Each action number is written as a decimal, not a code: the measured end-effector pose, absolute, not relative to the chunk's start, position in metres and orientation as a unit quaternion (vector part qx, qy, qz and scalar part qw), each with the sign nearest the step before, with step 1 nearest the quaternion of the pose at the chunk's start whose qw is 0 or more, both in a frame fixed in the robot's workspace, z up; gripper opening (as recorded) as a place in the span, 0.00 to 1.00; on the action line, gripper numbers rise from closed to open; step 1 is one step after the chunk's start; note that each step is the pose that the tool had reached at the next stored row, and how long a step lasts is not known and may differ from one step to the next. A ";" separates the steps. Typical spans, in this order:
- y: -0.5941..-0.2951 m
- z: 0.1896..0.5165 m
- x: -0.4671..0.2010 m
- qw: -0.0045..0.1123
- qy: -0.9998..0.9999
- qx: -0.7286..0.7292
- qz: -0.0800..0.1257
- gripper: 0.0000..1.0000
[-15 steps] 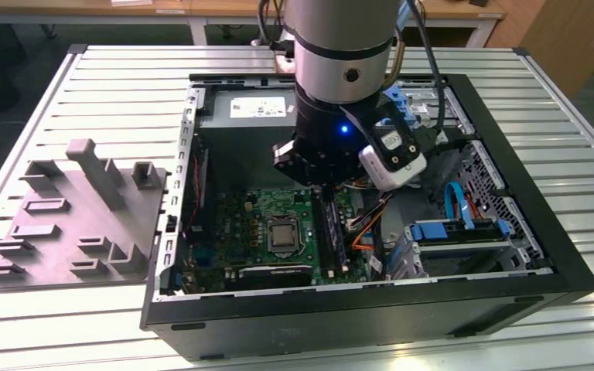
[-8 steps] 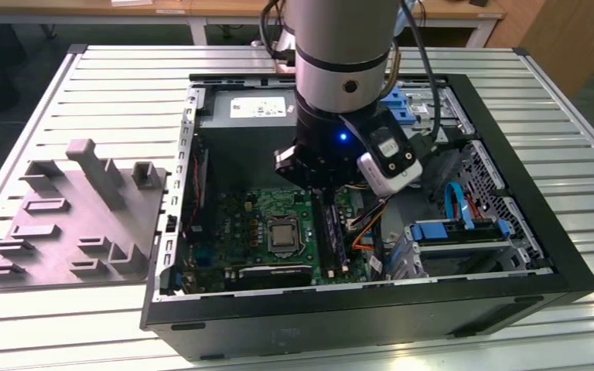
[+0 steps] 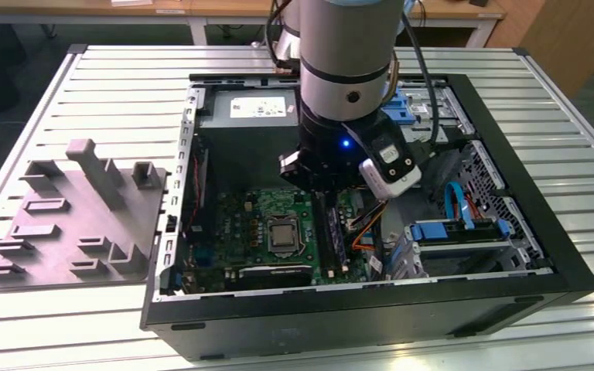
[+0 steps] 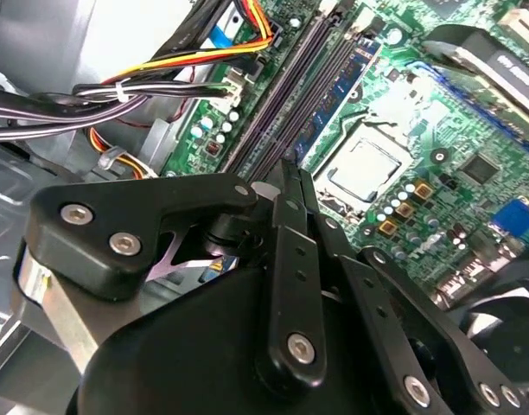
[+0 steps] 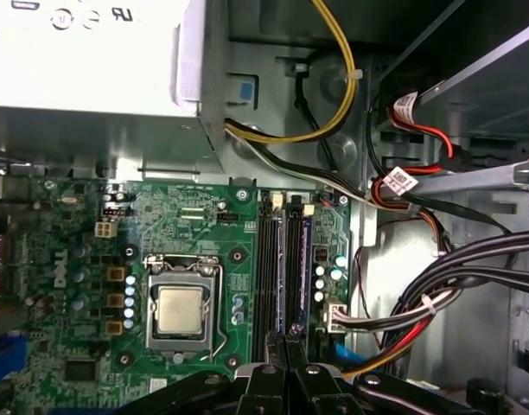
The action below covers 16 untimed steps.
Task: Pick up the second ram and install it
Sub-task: 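Insert the second ram into the second slot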
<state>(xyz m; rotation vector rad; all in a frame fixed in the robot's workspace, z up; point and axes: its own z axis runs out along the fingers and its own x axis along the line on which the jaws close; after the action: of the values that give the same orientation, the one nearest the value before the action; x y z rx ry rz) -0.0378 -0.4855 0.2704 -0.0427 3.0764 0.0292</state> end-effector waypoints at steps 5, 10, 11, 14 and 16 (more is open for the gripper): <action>-0.484 0.263 -0.036 0.032 0.999 -0.014 0.009 0.11; -0.483 0.258 -0.036 0.032 0.999 -0.004 0.009 0.11; -0.483 0.257 -0.036 0.032 0.999 0.004 0.009 0.11; -0.483 0.256 -0.036 0.032 0.999 0.021 0.008 0.11; -0.483 0.256 -0.036 0.033 0.999 0.021 0.008 0.11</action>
<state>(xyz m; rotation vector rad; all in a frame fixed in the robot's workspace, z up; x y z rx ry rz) -0.0356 -0.4832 0.2564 0.0657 3.0757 0.0253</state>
